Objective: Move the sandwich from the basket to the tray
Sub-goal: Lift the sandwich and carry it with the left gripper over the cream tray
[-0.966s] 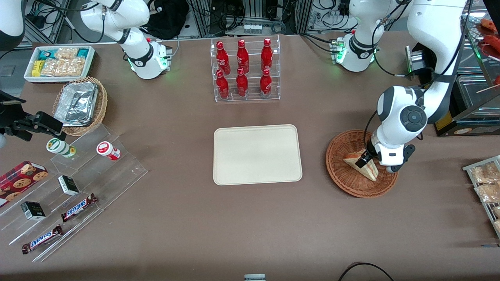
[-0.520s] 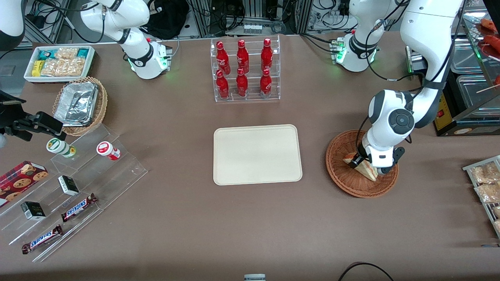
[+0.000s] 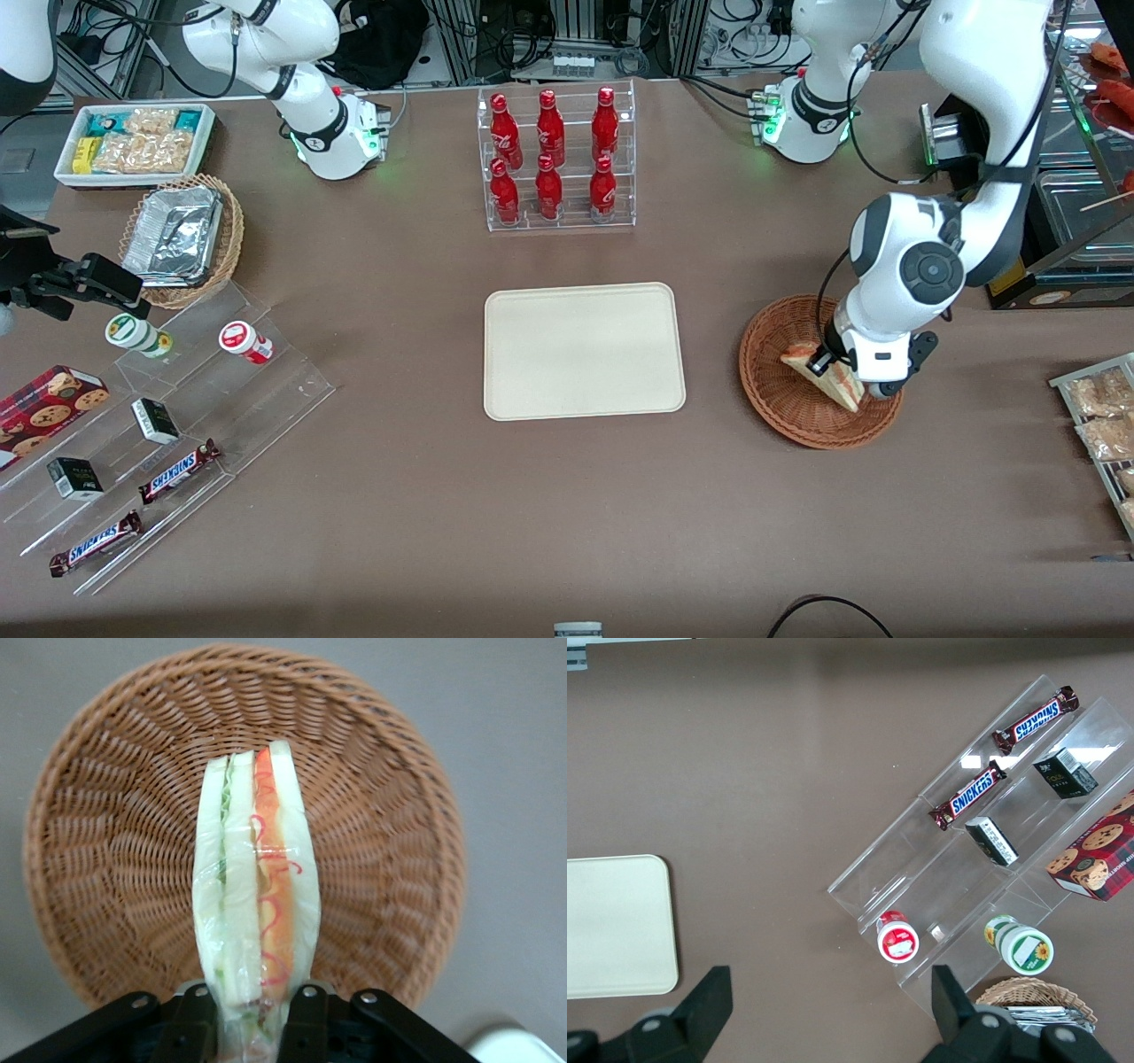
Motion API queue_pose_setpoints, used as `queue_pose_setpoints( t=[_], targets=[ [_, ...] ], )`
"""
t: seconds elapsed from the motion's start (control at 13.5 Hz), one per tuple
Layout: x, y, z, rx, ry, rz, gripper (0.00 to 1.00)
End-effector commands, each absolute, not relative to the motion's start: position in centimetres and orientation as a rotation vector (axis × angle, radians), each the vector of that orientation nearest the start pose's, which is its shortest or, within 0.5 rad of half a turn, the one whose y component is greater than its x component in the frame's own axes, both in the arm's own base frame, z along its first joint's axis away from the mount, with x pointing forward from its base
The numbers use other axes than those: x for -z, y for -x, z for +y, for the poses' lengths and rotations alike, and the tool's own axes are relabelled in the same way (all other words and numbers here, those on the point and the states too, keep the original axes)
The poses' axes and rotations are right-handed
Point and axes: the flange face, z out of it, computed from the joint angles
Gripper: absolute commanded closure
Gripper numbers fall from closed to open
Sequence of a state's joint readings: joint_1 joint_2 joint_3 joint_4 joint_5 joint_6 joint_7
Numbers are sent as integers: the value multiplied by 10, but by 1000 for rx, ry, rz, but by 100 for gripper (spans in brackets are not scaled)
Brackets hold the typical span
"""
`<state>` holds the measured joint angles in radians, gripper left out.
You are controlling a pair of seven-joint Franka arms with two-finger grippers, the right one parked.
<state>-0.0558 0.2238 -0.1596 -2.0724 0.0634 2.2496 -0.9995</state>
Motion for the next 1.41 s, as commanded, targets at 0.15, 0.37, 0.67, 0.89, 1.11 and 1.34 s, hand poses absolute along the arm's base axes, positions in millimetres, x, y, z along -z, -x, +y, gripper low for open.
queue_pose_setpoints(
  t=[0.15,0.37,0.67,0.89,1.11,1.34],
  targets=[
    [-429,-566,-222,6,2985,-837,91],
    [-426,-542,-311,-35,3081,-594,89],
    [-387,-525,-396,-38,3113,-278,87],
    [-370,-499,-449,62,3129,-141,88],
    [-348,-493,-485,79,3135,-108,88],
    [-319,-492,-505,113,3116,-94,88]
  ],
)
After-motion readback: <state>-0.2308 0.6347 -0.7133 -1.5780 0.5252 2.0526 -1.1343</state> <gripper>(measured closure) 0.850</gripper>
